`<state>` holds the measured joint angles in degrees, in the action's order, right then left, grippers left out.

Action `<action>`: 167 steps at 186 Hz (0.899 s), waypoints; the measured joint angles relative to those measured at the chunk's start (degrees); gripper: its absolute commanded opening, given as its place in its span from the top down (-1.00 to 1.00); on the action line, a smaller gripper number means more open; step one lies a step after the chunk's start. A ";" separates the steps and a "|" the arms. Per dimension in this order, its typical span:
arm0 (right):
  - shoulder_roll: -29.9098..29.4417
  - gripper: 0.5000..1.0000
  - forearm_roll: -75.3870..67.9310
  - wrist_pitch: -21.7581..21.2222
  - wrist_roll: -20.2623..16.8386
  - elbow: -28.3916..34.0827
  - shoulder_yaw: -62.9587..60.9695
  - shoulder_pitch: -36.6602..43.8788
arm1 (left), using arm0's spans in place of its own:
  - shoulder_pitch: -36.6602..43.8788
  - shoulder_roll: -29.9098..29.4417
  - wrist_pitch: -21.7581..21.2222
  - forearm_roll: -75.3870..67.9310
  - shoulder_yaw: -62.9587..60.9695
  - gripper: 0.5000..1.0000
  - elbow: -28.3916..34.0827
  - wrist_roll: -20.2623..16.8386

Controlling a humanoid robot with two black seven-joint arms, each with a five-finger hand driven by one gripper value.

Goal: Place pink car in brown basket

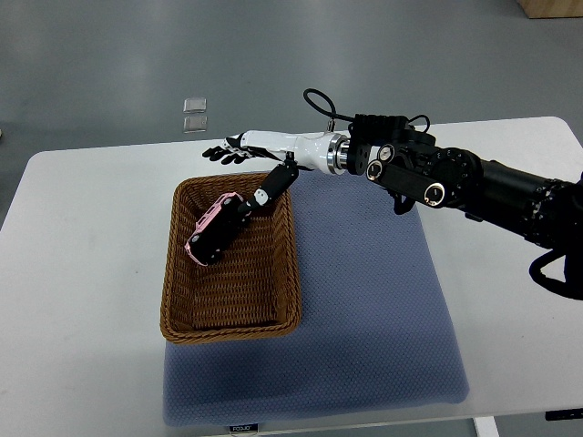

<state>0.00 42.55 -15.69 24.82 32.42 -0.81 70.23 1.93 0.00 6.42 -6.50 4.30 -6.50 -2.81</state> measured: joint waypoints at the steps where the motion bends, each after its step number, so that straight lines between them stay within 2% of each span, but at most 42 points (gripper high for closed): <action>1: 0.00 -0.58 -0.17 -0.02 -0.06 -0.04 -0.15 -0.05 | 0.00 0.00 0.00 0.00 0.00 -1.00 0.00 0.00; 44: 0.13 -0.59 -6.74 -1.85 -5.10 -0.60 -10.89 -7.45 | 0.00 0.00 0.00 0.00 0.00 -1.00 0.00 0.00; 72: 2.53 -0.61 -11.44 -5.75 -7.87 -0.62 -19.91 -13.11 | 0.00 0.00 0.00 0.00 0.00 -1.00 0.00 0.00; 95: 4.73 -0.64 -17.65 -8.04 -12.26 -0.64 -25.61 -16.77 | 0.00 0.00 0.00 0.00 0.00 -1.00 0.00 0.00; 167: 7.94 -0.65 -38.47 -8.66 -19.98 -4.33 -28.19 -20.11 | 0.00 0.00 0.00 0.00 0.00 -1.00 0.00 0.00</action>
<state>7.95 4.08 -24.34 4.84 28.10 -29.00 50.12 1.93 0.00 6.42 -6.50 4.31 -6.50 -2.81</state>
